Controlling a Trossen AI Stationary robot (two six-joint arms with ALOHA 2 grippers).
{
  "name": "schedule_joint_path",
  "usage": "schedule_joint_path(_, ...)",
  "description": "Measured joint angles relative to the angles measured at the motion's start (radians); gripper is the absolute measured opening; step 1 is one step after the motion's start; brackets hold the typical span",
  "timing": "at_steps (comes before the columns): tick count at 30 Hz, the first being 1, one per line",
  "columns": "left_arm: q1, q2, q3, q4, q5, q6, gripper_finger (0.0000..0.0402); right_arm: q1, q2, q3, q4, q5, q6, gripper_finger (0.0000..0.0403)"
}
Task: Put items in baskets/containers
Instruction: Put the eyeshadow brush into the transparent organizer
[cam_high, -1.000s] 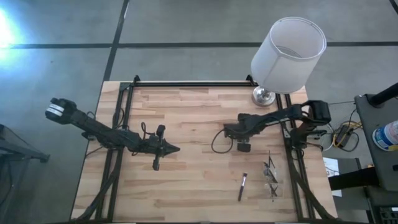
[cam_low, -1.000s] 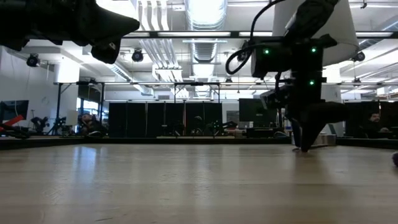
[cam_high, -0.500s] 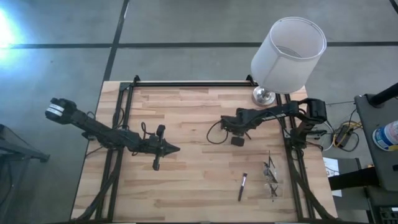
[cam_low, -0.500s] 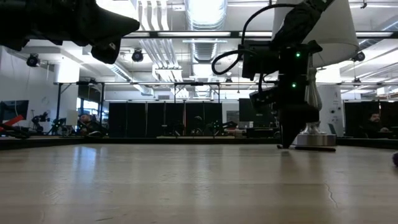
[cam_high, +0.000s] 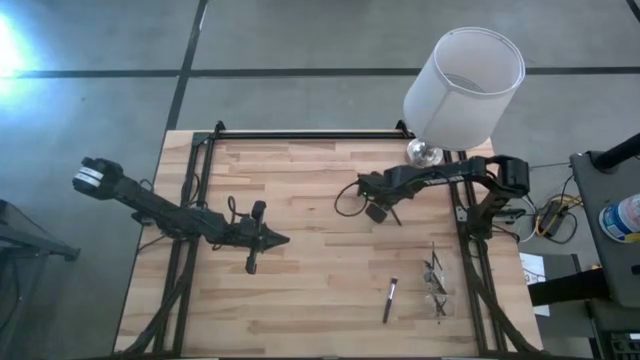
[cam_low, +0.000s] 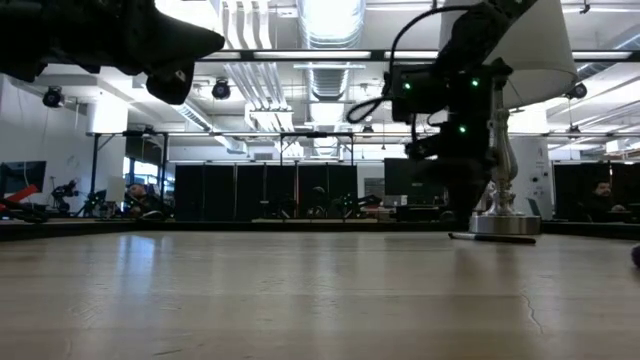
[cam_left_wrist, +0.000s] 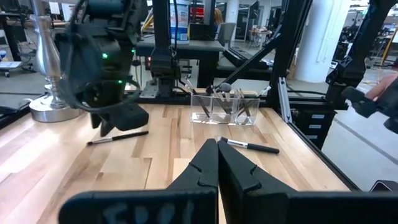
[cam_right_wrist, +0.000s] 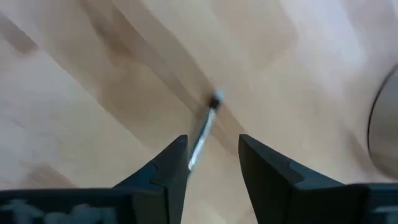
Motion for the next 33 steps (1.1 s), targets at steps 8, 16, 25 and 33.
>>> schedule_joint_path(8, 0.0, 0.0, 0.0, -0.007, 0.0, -0.002, 0.0, -0.001, -0.032, -0.137, 0.118, -0.023, 0.056, 0.0136)
schedule_joint_path(16, 0.0, 0.0, -0.001, -0.007, 0.0, -0.002, 0.0, -0.033, -0.039, -0.178, 0.237, -0.058, 0.057, 0.0118)
schedule_joint_path(25, 0.0, 0.0, -0.002, -0.007, 0.0, -0.002, 0.0, -0.024, -0.166, -0.18, 0.153, -0.068, 0.237, 0.0117)
schedule_joint_path(33, 0.0, 0.0, -0.002, -0.008, 0.0, -0.008, 0.0, 0.04, -0.412, -0.366, 0.164, 0.133, 0.512, 0.0162)
